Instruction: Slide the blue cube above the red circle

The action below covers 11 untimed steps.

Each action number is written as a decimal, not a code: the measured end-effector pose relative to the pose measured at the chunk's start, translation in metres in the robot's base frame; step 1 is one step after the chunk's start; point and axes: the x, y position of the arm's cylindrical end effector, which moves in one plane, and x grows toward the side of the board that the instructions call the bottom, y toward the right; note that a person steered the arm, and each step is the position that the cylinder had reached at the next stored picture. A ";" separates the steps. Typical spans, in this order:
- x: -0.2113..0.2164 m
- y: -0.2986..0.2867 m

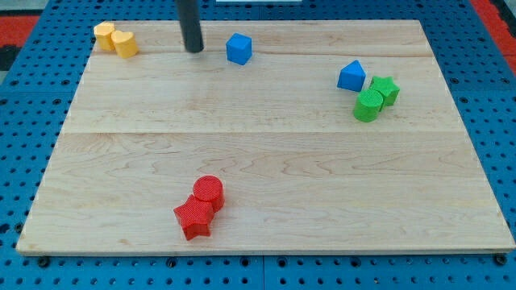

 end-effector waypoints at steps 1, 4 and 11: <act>-0.007 0.064; 0.079 0.011; 0.263 0.072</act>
